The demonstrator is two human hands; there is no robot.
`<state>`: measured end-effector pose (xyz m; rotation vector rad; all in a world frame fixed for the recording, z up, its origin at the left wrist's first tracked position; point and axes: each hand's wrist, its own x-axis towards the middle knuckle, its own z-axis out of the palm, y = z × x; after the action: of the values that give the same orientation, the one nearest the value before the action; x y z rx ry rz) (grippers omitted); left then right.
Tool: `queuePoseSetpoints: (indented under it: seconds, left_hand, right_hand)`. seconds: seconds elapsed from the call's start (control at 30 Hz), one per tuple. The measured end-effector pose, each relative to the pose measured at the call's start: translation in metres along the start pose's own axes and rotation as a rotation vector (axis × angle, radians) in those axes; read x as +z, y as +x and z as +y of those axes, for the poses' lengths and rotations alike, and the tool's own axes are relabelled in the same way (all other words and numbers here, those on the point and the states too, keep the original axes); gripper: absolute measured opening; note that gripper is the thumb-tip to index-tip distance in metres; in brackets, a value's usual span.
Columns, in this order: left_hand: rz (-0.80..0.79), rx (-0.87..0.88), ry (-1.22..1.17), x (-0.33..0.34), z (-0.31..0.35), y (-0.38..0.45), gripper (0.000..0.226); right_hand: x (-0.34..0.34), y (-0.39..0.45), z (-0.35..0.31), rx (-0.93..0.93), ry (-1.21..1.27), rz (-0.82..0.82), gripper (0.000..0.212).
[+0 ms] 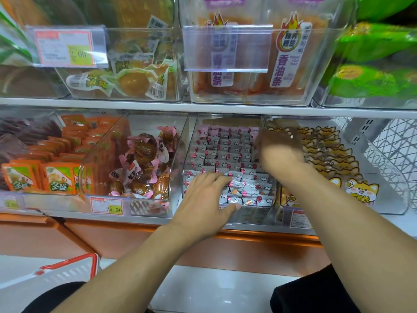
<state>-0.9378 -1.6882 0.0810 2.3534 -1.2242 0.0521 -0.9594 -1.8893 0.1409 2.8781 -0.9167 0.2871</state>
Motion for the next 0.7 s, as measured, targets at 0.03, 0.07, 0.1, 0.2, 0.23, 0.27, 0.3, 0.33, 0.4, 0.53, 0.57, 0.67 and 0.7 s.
queuePoseSetpoints:
  seconds: [0.03, 0.07, 0.1, 0.2, 0.23, 0.27, 0.3, 0.33, 0.4, 0.53, 0.57, 0.67, 0.7]
  left_hand:
    - [0.013, -0.002, -0.016, -0.001, 0.001, 0.001, 0.065]
    - [0.026, -0.004, -0.034, -0.002, 0.002, 0.001, 0.064]
    - [0.039, -0.008, -0.057, -0.004, 0.003, 0.001, 0.062]
    - [0.089, -0.041, -0.161, -0.009, 0.007, 0.003, 0.056]
    - [0.106, -0.070, -0.218, -0.012, 0.008, 0.003, 0.055]
    - [0.126, -0.107, -0.286, -0.015, 0.010, 0.004, 0.054]
    - [0.147, -0.146, -0.358, -0.018, 0.011, 0.004, 0.054]
    - [0.170, -0.180, -0.430, -0.021, 0.013, 0.004, 0.055]
    - [0.211, -0.241, -0.582, -0.028, 0.014, 0.003, 0.056]
    - [0.221, -0.404, -0.905, -0.040, 0.014, 0.001, 0.028]
    - [0.217, -0.451, -0.991, -0.042, 0.014, 0.000, 0.022]
    - [0.206, -0.555, -1.307, -0.044, 0.014, 0.000, 0.031]
    - [0.203, -0.571, -1.386, -0.045, 0.014, 0.000, 0.038]
  right_hand:
    - [-0.005, -0.005, 0.004, -0.001, 0.075, 0.085, 0.031]
    - [-0.010, -0.011, 0.009, -0.006, 0.165, 0.166, 0.030]
    - [-0.015, -0.018, 0.013, -0.010, 0.263, 0.222, 0.026]
    - [-0.022, -0.036, 0.022, 0.023, 0.474, 0.218, 0.017]
    - [-0.023, -0.040, 0.023, 0.024, 0.549, 0.225, 0.011]
    - [-0.024, -0.045, 0.024, 0.017, 0.639, 0.254, 0.006]
    - [-0.027, -0.049, 0.023, 0.003, 0.732, 0.297, 0.003]
    - [-0.029, -0.053, 0.021, -0.010, 0.816, 0.329, 0.007]
    - [-0.032, -0.063, 0.014, 0.034, 1.032, 0.274, 0.014]
    - [-0.032, -0.077, -0.001, 0.332, 1.788, -0.164, 0.006]
    - [-0.032, -0.078, -0.001, 0.391, 1.879, -0.235, 0.005]
    - [-0.029, -0.078, 0.000, 0.480, 2.015, -0.321, 0.007]
    - [-0.028, -0.078, 0.000, 0.493, 2.039, -0.346, 0.008]
